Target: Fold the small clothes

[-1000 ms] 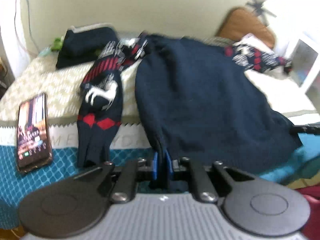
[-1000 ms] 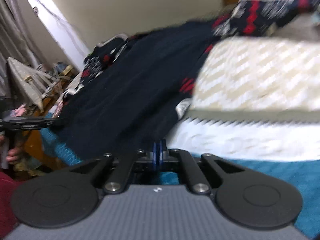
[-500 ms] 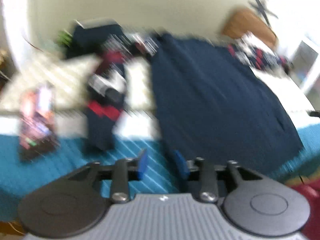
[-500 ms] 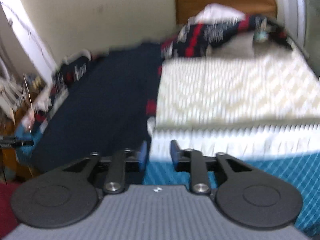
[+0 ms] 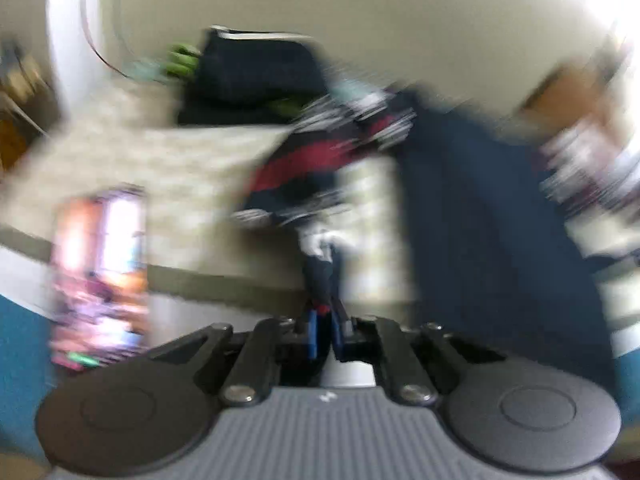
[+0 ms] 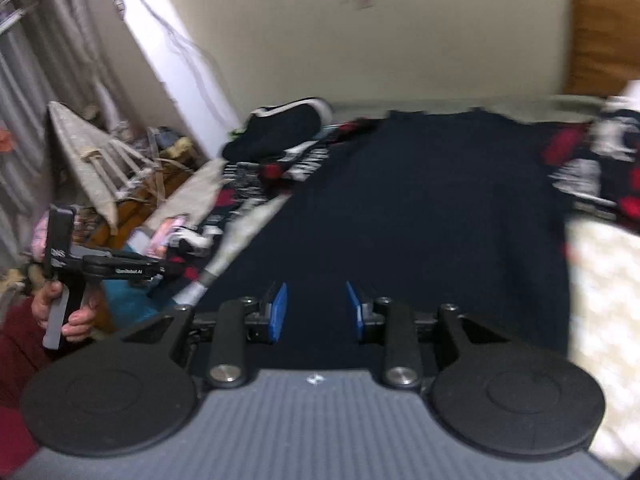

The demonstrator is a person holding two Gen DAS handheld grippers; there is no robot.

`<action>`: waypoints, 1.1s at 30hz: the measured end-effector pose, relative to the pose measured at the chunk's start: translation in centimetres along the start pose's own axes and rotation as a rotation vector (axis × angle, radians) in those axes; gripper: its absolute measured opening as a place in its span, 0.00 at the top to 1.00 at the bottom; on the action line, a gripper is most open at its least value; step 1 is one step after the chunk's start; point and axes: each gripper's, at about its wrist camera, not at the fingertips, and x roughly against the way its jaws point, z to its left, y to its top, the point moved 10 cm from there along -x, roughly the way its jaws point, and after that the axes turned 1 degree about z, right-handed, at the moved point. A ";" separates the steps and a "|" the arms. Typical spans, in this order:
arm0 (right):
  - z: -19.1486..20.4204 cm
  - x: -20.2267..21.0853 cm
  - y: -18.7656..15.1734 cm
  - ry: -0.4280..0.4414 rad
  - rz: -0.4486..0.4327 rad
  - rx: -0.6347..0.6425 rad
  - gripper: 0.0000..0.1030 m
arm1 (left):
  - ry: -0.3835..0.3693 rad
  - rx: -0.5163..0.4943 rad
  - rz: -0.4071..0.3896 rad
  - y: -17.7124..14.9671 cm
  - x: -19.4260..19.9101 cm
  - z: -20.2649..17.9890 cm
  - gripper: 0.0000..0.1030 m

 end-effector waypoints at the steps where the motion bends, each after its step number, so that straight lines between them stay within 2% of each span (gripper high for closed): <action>1: 0.7 -0.9 0.3 0.043 0.007 -0.011 0.65 | -0.102 0.033 -0.036 0.4 1.4 -1.3 0.94; 3: 1.9 -2.9 0.6 0.136 0.020 -0.065 0.64 | -0.229 0.016 -0.098 0.5 3.6 -4.3 0.94; 7: 2.9 -5.9 1.5 0.284 0.038 -0.213 0.53 | -0.354 -0.059 -0.130 -0.5 4.5 -9.3 0.93; 9: 2.8 -6.7 2.0 0.364 0.043 -0.315 0.46 | -0.350 -0.100 -0.127 -1.0 3.7 -10.9 0.93; 11: 2.9 -7.1 2.5 0.427 0.049 -0.386 0.44 | -0.359 -0.114 -0.102 -1.3 2.9 -12.2 0.93; 12: 2.8 -7.5 2.5 0.421 0.063 -0.392 0.39 | -0.369 -0.118 -0.087 -1.3 2.5 -12.7 0.93; 14: 2.6 -8.3 2.2 0.355 0.093 -0.367 0.37 | -0.379 -0.131 -0.077 -1.3 1.9 -13.4 0.93; 18: 2.1 -8.9 0.8 0.414 0.168 -0.439 0.38 | -0.400 -0.136 -0.090 0.0 0.9 -13.7 0.93; 20: 2.3 -8.4 1.2 0.460 0.170 -0.452 0.62 | -0.409 -0.144 -0.093 0.5 0.5 -14.1 0.93; 21: 2.5 -7.9 1.7 0.462 0.163 -0.428 0.92 | -0.408 -0.155 -0.095 0.7 0.4 -14.4 0.93; 22: 2.7 -7.4 2.6 0.453 0.149 -0.392 0.97 | -0.404 -0.167 -0.092 1.0 0.2 -14.7 0.93; 24: 2.9 -5.2 5.6 0.419 0.058 -0.308 0.97 | -0.393 -0.187 -0.089 1.5 -0.3 -15.1 0.89; 26: 2.4 -2.2 9.3 0.358 -0.057 -0.216 0.97 | -0.378 -0.205 -0.099 2.3 -0.7 -15.0 0.73; 29: 0.1 2.4 14.5 0.224 -0.210 -0.115 0.97 | -0.331 -0.191 -0.130 4.1 -1.3 -13.3 0.71; 30: -0.8 3.3 15.5 0.183 -0.234 -0.103 0.97 | -0.322 -0.164 -0.130 4.7 -1.6 -12.5 0.71; 31: -1.7 3.8 15.8 0.159 -0.238 -0.103 0.93 | -0.322 -0.137 -0.128 5.2 -1.8 -11.7 0.71; 33: -2.9 3.2 14.7 0.167 -0.187 -0.132 0.92 | -0.334 -0.128 -0.127 5.4 -1.8 -10.6 0.68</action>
